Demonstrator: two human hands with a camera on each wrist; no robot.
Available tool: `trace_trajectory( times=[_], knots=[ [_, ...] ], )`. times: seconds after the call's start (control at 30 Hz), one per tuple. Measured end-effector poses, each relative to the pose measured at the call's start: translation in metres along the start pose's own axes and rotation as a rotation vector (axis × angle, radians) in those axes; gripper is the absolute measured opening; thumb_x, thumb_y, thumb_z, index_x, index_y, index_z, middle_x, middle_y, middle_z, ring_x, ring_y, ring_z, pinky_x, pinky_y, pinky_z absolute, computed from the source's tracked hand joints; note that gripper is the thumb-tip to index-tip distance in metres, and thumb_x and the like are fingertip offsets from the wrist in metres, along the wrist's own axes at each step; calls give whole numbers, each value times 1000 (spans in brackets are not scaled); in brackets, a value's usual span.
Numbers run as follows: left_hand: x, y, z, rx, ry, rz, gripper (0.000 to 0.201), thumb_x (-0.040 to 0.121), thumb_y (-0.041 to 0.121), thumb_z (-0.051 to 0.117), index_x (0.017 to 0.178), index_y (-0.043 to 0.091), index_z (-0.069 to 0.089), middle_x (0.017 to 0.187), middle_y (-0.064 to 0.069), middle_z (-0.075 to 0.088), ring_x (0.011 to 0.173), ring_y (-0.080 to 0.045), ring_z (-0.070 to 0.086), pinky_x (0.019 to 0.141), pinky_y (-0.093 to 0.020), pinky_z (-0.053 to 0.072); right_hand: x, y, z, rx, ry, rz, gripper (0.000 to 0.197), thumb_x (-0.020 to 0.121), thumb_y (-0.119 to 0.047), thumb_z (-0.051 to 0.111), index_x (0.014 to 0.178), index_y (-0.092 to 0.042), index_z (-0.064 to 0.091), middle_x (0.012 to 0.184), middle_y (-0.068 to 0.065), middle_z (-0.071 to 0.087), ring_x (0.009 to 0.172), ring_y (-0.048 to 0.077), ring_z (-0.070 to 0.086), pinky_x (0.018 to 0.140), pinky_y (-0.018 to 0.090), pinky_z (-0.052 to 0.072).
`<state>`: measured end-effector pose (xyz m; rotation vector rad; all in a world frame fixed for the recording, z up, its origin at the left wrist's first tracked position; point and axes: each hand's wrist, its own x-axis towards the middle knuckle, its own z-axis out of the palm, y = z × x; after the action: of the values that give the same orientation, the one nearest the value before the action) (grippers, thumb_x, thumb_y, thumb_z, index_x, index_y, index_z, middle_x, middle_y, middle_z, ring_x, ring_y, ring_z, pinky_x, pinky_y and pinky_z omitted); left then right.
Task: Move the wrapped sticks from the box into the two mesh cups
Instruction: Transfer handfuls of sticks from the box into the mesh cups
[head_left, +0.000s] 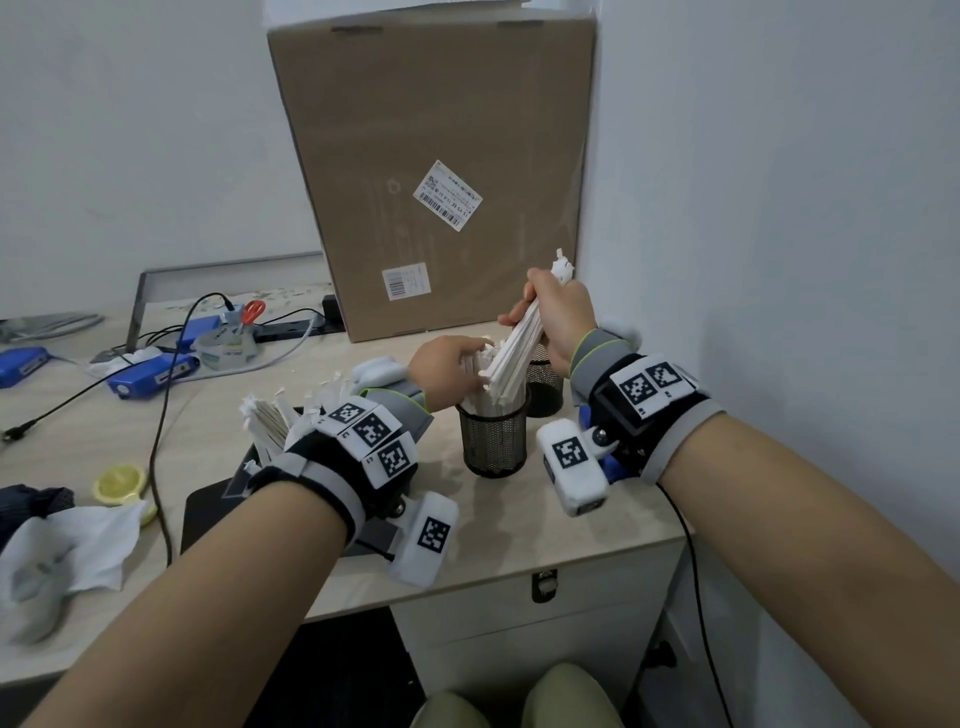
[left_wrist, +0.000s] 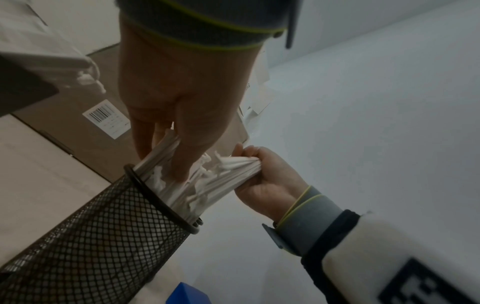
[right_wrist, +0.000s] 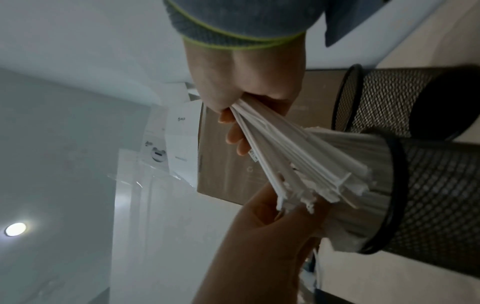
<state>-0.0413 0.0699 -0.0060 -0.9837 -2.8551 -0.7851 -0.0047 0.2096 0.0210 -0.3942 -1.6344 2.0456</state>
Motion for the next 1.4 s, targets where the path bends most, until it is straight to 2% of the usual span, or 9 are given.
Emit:
trace_trajectory(
  times=[0.33, 0.47, 0.6, 0.7, 0.8, 0.9, 1.07, 1.23, 1.4],
  knots=[
    [-3, 1, -6, -72, -60, 3, 45, 85, 11, 65, 130, 14, 58, 127, -11, 61, 117, -28, 55, 98, -36, 43, -1, 23, -4, -557, -57, -218, 47, 90, -31, 49, 46, -18, 57, 55, 2, 61, 65, 20, 59, 77, 34, 49],
    [-7, 2, -6, -112, -74, 5, 43, 88, 9, 61, 131, 11, 57, 127, -12, 60, 118, -27, 54, 96, -31, 41, -1, 39, -1, -777, -131, -348, 24, 86, -33, 56, 82, -15, 71, 97, 1, 65, 94, 18, 61, 87, 33, 47],
    [-16, 8, -4, -378, -116, -35, 47, 82, 4, 61, 128, 6, 53, 122, -12, 60, 109, -24, 56, 91, -34, 46, -10, 58, 0, -828, -273, -366, 47, 87, -42, 51, 125, -17, 61, 135, 3, 53, 125, 18, 49, 100, 23, 34],
    [-20, 9, -2, -632, -87, -178, 72, 78, -2, 62, 142, 7, 30, 117, -5, 52, 105, -21, 52, 76, -26, 51, -16, 66, 2, -837, -319, -378, 59, 87, -53, 46, 133, -17, 53, 143, 8, 45, 133, 22, 42, 111, 31, 31],
    [-18, 4, 1, -693, -162, -311, 106, 80, -5, 65, 151, 14, -12, 140, -13, 42, 120, -25, 47, 97, -33, 45, -19, 67, 0, -857, -316, -379, 64, 89, -51, 51, 139, -13, 44, 152, 11, 33, 141, 24, 31, 116, 34, 23],
    [-19, 6, 7, -721, -218, -332, 121, 78, -3, 70, 146, 20, -27, 143, -17, 42, 129, -27, 45, 109, -39, 37, -22, 65, -7, -827, -337, -342, 71, 89, -44, 59, 146, -14, 31, 159, 6, 14, 147, 18, 15, 116, 29, 13],
    [-18, 7, 15, -702, -47, -275, 107, 77, 0, 74, 151, 22, 0, 141, -16, 44, 106, -21, 53, 66, -17, 46, -26, 66, -14, -561, -244, -183, 104, 74, -44, 75, 150, -21, 8, 159, 2, 9, 146, 16, 13, 118, 32, 17],
    [-14, 6, 17, -714, -13, -304, 109, 75, 7, 75, 151, 19, -2, 132, -15, 50, 119, -29, 54, 100, -42, 47, -23, 67, -21, -561, -328, -33, 71, 83, -46, 67, 139, -17, 35, 136, 2, 51, 128, 20, 49, 108, 38, 40],
    [-14, 12, 24, -655, -33, -191, 67, 83, -4, 58, 141, 7, 27, 118, -15, 55, 103, -23, 56, 83, -32, 49, -23, 70, -11, -712, -376, -107, 46, 97, -35, 47, 135, -12, 37, 129, 10, 57, 120, 28, 53, 104, 46, 39]
  ],
)
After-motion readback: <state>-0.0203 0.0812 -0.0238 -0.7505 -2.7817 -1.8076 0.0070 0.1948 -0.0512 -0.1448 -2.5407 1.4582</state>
